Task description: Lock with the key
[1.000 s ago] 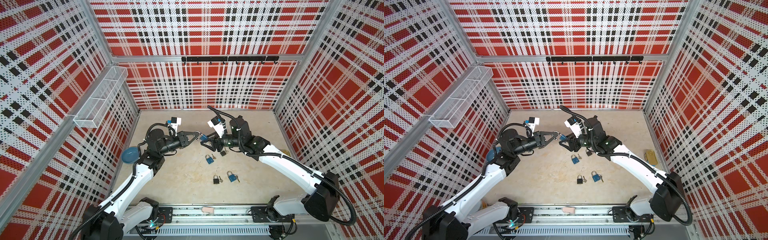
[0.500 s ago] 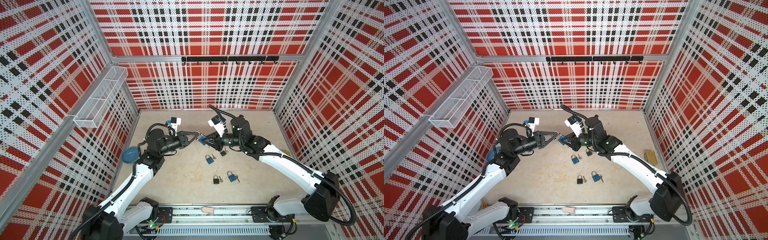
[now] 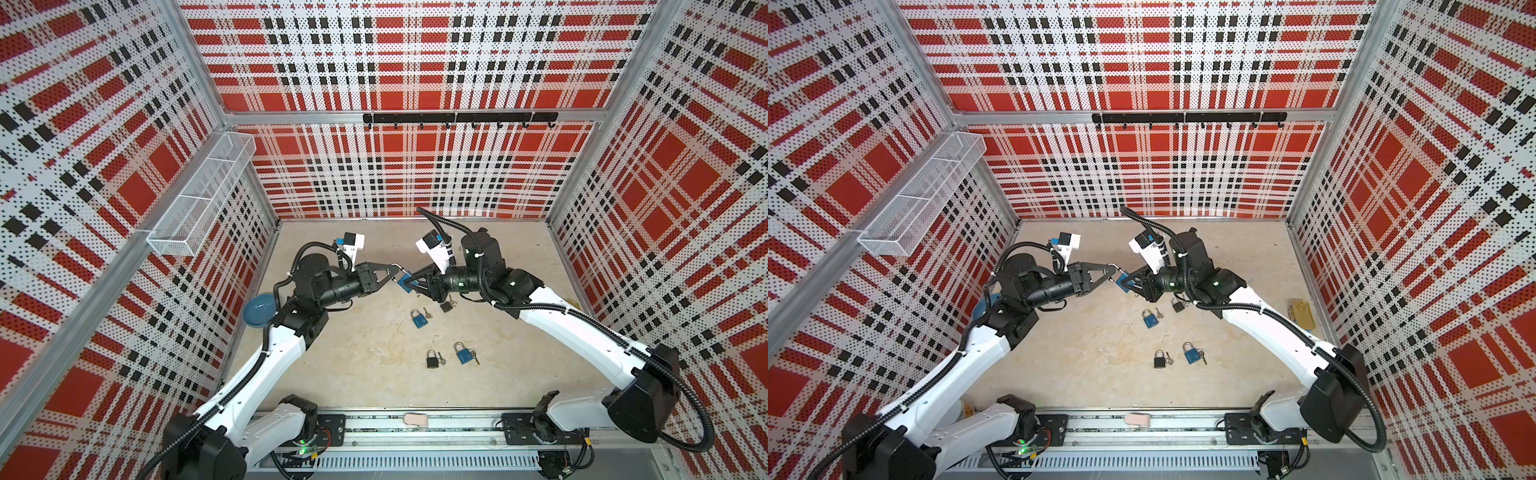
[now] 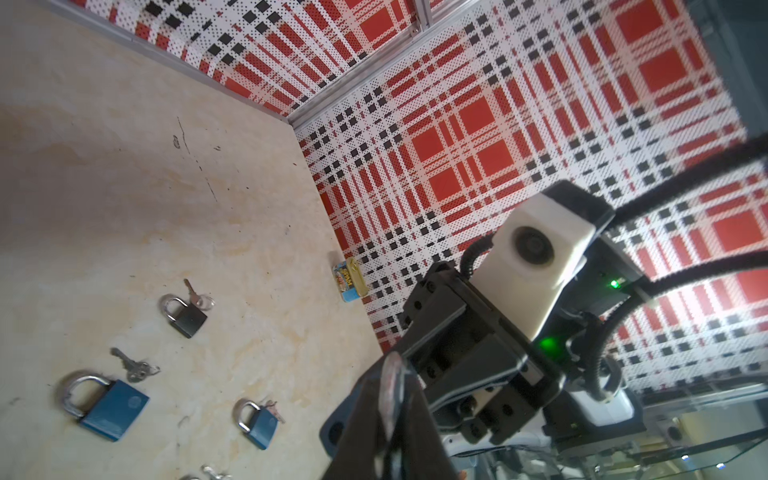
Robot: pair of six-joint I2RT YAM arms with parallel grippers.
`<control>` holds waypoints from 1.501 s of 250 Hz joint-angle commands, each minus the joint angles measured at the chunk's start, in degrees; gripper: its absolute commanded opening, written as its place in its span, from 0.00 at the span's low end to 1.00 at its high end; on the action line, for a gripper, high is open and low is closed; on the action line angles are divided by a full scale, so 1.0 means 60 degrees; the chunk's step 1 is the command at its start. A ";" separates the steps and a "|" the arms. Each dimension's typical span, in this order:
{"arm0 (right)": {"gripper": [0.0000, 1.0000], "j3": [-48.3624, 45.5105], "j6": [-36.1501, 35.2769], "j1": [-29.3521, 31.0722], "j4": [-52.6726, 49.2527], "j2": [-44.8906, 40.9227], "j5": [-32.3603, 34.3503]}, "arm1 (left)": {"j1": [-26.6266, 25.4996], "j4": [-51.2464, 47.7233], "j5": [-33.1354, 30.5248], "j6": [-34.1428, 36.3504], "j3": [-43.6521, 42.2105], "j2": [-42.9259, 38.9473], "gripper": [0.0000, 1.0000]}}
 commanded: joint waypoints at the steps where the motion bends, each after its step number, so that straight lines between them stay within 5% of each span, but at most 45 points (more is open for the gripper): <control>1: 0.00 0.0561 0.0090 0.0020 -0.0662 -0.0457 -0.0502 | -0.0031 -0.0495 0.0170 0.0999 0.0444 -0.0112 0.43; 44: 0.00 0.0838 0.0121 0.0009 -0.1732 -0.0682 -0.0920 | 0.0040 -0.0519 0.0662 0.1341 0.0535 -0.0075 0.56; 126: 0.00 0.0933 0.0264 0.0001 -0.2347 -0.0632 -0.1923 | 0.0504 -0.0512 0.1707 0.1641 0.0438 -0.0063 0.58; 232: 0.00 0.1108 0.0659 -0.0323 -0.2230 -0.0330 -0.2990 | 0.0270 -0.0325 0.2836 0.1399 -0.0052 -0.0024 0.52; 375: 0.00 0.1110 0.0722 -0.0548 -0.2231 -0.0136 -0.3072 | 0.0224 -0.0017 0.2780 0.1047 -0.0340 -0.0439 0.34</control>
